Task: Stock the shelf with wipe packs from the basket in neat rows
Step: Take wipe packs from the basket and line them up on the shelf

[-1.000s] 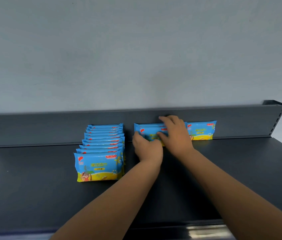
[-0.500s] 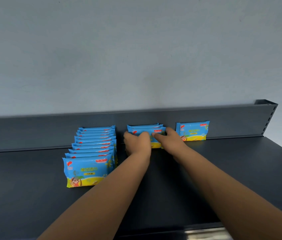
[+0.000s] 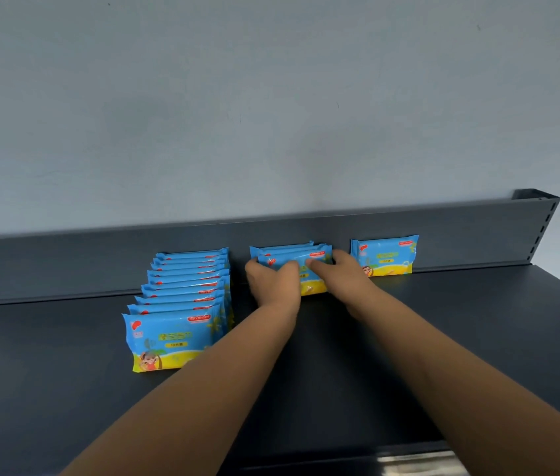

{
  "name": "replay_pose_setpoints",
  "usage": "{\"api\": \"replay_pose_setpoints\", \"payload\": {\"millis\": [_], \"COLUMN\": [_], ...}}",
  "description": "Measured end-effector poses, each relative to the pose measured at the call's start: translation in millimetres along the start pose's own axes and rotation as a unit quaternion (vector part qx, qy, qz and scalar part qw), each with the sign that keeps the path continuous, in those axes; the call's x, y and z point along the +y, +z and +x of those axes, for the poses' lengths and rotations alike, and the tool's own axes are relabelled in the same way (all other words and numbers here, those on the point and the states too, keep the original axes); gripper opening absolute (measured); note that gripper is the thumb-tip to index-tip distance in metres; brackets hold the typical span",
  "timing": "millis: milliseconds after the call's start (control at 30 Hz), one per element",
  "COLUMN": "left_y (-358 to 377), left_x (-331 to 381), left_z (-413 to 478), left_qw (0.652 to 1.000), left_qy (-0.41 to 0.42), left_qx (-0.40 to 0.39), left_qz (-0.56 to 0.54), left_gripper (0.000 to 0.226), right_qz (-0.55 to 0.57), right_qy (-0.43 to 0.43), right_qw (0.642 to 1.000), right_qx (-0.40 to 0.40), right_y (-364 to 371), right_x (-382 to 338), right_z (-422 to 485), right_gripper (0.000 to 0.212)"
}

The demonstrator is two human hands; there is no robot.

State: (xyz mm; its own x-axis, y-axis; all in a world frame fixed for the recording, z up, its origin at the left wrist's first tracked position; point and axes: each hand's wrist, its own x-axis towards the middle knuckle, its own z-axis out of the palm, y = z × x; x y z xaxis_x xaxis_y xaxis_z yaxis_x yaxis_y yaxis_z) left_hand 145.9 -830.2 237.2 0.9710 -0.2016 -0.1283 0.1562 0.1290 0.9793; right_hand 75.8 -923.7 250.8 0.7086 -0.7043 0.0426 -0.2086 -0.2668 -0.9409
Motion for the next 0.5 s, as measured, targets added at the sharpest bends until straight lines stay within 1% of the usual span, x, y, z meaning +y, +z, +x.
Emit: {"api": "replay_pose_setpoints", "payload": {"millis": [100, 200, 367, 500], "left_y": [1.2, 1.9, 1.8, 0.4], "left_x": [-1.8, -4.0, -8.9, -12.8], "left_z": [-2.6, -3.8, -0.9, 0.3], "left_qw": [0.998, 0.993, 0.988, 0.985], "left_qy": [0.042, 0.071, 0.097, 0.108], "left_qx": [0.015, 0.039, 0.040, 0.043], "left_qz": [0.052, 0.089, 0.114, 0.124], "left_gripper": [0.049, 0.048, 0.039, 0.024], "right_qz": [0.005, 0.003, 0.008, 0.003], "right_qy": [0.003, 0.006, 0.012, 0.040], "right_qw": [1.000, 1.000, 1.000, 0.999], "right_qx": [0.007, 0.007, 0.014, 0.019], "right_y": [-0.8, -0.6, 1.1, 5.6], "right_x": [-2.7, -4.8, -2.2, -3.8], "right_z": [0.0, 2.2, 0.9, 1.8], "right_gripper": [0.025, 0.030, 0.034, 0.036]}}
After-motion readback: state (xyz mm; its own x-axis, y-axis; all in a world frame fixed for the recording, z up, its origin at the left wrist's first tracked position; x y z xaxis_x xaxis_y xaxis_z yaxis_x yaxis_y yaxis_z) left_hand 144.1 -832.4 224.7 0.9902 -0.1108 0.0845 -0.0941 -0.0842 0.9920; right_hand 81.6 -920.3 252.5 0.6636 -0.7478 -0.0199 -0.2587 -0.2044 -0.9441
